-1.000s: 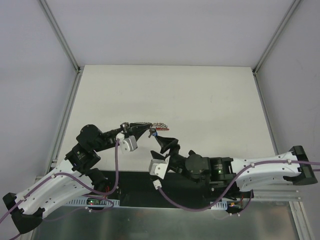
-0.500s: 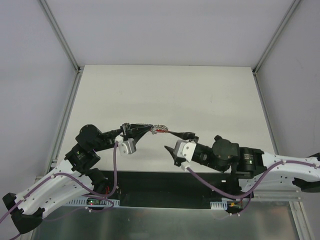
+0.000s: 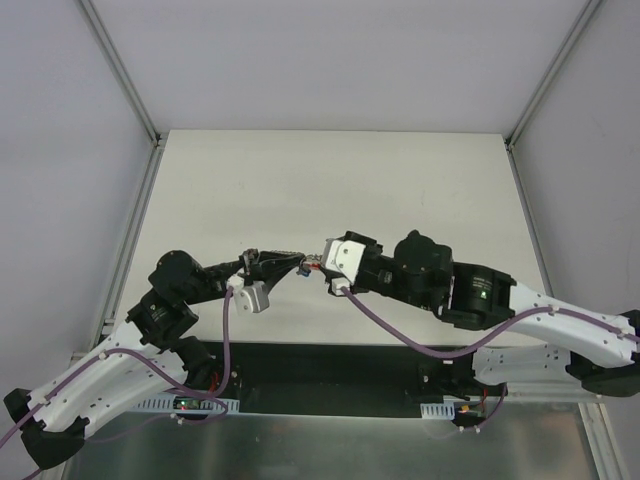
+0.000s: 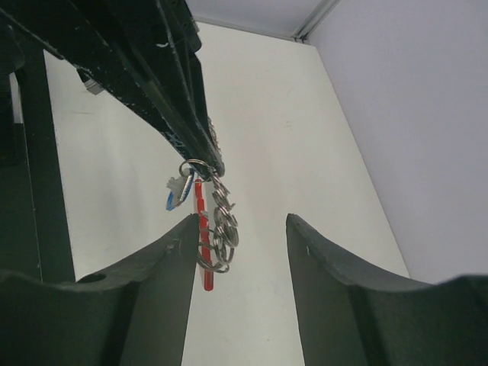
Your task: Remove the keys from the keyring
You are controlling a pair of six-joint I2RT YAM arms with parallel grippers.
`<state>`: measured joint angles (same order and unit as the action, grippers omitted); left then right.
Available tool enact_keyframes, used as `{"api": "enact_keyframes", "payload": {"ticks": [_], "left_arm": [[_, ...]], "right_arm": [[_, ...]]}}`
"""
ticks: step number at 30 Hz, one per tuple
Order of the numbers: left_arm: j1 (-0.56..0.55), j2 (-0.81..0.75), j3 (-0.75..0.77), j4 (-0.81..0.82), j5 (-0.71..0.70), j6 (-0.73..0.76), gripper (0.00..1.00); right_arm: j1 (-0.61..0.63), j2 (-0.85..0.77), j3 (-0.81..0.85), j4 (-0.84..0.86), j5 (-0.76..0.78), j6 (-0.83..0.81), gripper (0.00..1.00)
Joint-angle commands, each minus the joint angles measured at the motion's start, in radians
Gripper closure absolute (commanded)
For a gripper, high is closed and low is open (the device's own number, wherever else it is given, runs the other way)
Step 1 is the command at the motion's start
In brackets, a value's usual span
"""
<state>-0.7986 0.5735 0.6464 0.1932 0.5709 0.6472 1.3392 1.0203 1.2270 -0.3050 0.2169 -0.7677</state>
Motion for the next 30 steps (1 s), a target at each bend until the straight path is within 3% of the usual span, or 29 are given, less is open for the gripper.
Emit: {"api": "enact_keyframes", "payload": {"ticks": [1,9,13,16,17,18,21,30], "left_arm": [[-0.004,-0.007,0.042,0.037,0.037,0.023,1.00],[-0.002,-0.001,0.044,0.037,0.055,0.020,1.00],[-0.002,-0.001,0.045,0.040,0.060,0.022,1.00],[-0.002,0.000,0.045,0.043,0.066,0.020,1.00],[-0.004,0.002,0.045,0.046,0.066,0.019,1.00],[-0.004,0.003,0.048,0.049,0.067,0.013,1.00],[-0.002,0.003,0.058,0.052,0.049,-0.003,1.00],[-0.004,-0.063,0.081,-0.046,-0.080,-0.055,0.53]], "right_arm": [[-0.009,0.040,0.063,-0.062,-0.070,0.024,0.48],[-0.029,0.118,0.104,-0.088,-0.076,0.041,0.51],[-0.032,0.161,0.123,-0.089,-0.041,0.050,0.58],[-0.034,0.175,0.118,-0.071,-0.021,0.061,0.72],[-0.034,0.181,0.117,-0.069,-0.004,0.062,0.88],[-0.034,0.184,0.115,-0.066,0.002,0.064,0.95],[-0.035,0.153,0.060,-0.002,0.021,0.061,0.99],[-0.037,0.026,-0.124,0.216,0.075,0.027,0.99]]}}
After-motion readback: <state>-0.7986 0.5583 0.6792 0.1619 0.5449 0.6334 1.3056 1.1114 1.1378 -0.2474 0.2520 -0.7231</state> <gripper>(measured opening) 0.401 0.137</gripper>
